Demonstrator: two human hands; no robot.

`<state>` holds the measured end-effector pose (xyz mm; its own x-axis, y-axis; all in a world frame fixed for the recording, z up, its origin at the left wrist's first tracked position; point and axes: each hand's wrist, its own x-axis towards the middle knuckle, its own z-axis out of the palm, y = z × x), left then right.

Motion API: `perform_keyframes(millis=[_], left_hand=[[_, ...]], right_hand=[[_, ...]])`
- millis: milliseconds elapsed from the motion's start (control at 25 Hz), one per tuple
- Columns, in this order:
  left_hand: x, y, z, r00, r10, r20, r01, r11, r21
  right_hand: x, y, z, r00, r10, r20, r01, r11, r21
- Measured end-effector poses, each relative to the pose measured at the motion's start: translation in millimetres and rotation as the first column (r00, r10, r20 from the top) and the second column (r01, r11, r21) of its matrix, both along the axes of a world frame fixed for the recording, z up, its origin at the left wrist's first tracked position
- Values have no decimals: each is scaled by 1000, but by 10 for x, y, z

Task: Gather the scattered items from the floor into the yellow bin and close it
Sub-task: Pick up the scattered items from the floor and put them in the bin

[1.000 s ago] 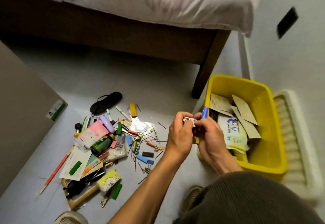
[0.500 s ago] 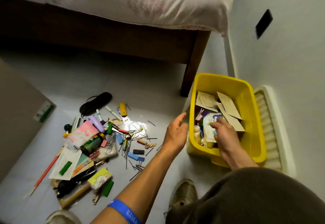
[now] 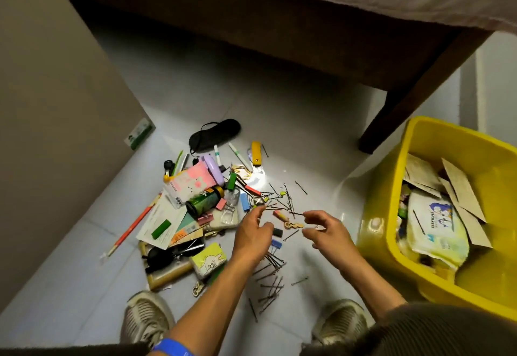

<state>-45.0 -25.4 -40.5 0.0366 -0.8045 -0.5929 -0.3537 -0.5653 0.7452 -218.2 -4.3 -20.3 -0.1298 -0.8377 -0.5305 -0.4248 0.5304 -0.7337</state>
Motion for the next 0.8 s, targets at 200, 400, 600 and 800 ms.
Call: perform_keyframes(millis=[200, 400, 600, 800], left_hand=[[587, -407, -549, 865, -98, 492, 172, 979, -107], [806, -665, -845, 688, -178, 703, 265, 964, -15], [487, -568, -1019, 689, -363, 627, 324, 928, 182], [446, -831, -1020, 955, -151, 255, 114, 981, 156]], right_hand=[[140, -537, -804, 893, 221, -393, -188, 975, 121], [175, -881, -1244, 832, 204, -516, -124, 975, 184], [685, -907, -1385, 927, 222, -302, -203, 975, 95], [1027, -999, -1306, 988, 140, 69, -148, 980, 132]])
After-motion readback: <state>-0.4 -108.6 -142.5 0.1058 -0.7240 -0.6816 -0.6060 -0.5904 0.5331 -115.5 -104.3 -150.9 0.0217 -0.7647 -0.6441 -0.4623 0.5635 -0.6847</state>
